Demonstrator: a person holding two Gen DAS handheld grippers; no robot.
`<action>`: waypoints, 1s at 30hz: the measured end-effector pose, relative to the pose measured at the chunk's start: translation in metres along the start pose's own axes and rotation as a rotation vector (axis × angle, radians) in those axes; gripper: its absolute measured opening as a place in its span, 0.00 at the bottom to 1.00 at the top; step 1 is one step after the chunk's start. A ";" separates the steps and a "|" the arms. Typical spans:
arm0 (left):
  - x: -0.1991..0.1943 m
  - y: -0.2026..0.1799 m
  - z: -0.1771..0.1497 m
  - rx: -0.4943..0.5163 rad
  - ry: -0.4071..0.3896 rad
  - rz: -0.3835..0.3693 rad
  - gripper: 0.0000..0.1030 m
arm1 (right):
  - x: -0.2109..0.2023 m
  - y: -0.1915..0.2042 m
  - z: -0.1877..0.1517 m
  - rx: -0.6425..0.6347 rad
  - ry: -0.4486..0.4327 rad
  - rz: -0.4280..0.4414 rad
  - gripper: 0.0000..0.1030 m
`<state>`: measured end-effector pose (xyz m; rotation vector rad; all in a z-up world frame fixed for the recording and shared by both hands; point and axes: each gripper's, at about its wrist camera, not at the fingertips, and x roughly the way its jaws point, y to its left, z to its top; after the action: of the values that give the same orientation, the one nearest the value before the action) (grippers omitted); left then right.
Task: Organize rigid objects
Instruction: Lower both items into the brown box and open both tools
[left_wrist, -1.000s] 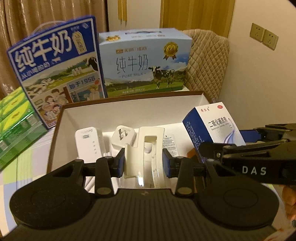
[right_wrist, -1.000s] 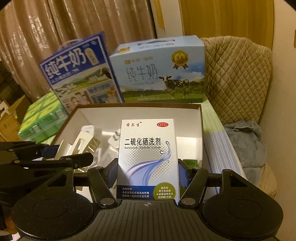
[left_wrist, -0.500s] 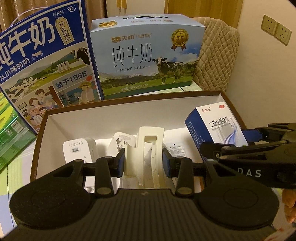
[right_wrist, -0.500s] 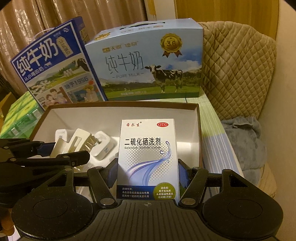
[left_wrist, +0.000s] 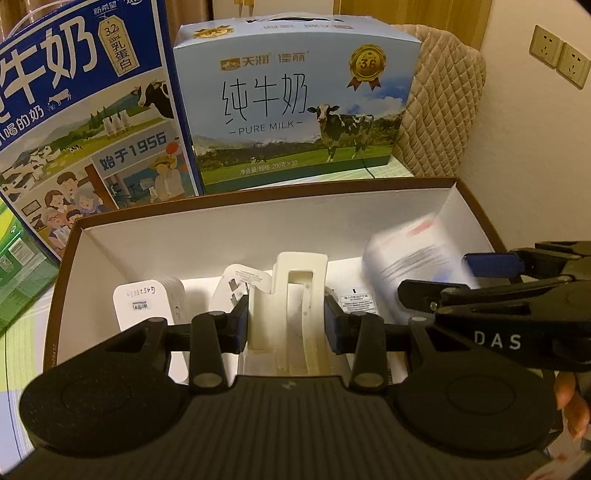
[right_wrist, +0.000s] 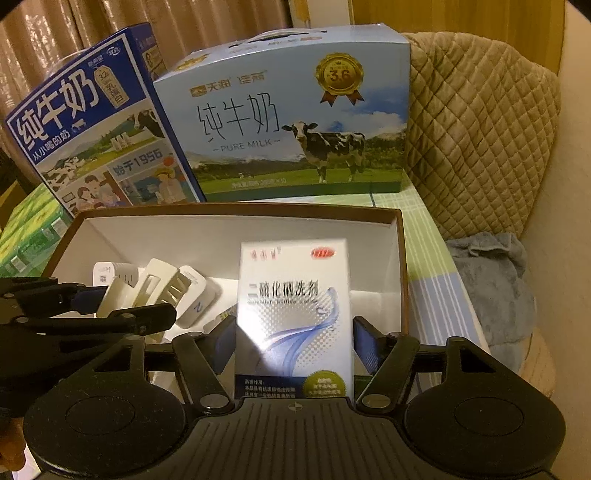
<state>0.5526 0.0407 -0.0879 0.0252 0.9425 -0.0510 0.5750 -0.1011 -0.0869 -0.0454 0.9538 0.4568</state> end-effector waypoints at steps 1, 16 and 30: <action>0.000 0.000 0.000 0.000 -0.001 0.001 0.34 | 0.000 0.000 0.000 -0.003 -0.002 -0.001 0.63; 0.011 0.003 0.004 -0.028 0.006 -0.007 0.35 | -0.001 -0.003 0.004 0.000 -0.006 0.010 0.66; 0.005 0.011 -0.001 -0.036 -0.002 0.036 0.57 | -0.006 0.001 -0.002 -0.016 0.003 0.031 0.73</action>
<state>0.5551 0.0513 -0.0921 0.0085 0.9409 -0.0011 0.5701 -0.1028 -0.0833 -0.0462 0.9544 0.4928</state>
